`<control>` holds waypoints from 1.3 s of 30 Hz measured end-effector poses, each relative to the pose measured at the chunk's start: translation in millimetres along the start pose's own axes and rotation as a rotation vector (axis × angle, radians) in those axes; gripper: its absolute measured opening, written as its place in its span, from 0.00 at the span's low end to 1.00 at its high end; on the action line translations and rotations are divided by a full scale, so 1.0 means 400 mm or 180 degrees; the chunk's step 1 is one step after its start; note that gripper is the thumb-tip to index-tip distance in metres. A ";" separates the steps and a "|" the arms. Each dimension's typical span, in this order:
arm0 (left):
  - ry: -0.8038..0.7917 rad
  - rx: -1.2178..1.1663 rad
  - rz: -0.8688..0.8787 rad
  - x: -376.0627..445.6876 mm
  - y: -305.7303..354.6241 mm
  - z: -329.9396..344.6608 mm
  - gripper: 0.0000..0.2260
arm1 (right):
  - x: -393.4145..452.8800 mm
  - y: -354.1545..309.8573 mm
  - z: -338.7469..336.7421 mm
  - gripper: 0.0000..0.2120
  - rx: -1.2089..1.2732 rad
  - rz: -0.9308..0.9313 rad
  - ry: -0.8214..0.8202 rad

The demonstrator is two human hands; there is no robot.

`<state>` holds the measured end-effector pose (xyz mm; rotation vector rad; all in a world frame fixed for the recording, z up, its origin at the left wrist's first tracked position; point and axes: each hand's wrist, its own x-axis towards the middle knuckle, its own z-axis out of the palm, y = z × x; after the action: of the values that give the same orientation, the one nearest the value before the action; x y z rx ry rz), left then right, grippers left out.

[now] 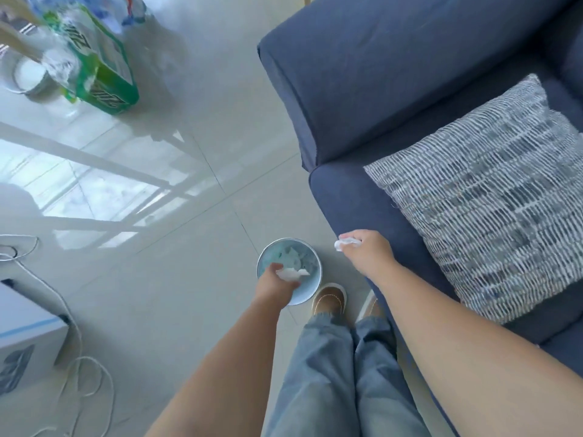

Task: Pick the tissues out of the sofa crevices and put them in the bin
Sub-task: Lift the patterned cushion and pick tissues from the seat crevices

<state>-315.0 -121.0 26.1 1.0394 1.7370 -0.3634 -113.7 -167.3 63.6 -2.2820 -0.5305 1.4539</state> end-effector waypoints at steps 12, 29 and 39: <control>0.0177 0.0234 0.0160 0.036 -0.143 -0.109 0.27 | -0.026 -0.032 0.249 0.25 -0.0526 0.0176 -0.0919; -0.0082 0.0904 0.0710 -0.069 0.001 -0.063 0.26 | -0.116 0.077 0.043 0.18 -0.0479 0.0128 0.0004; -0.0618 0.1420 0.1456 -0.232 0.194 0.210 0.27 | -0.245 0.301 -0.192 0.13 0.0332 0.0460 0.0846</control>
<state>-194.1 -175.6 89.6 1.6230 1.2209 -0.5491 -69.1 -328.5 108.1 -2.4196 -0.2099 1.1822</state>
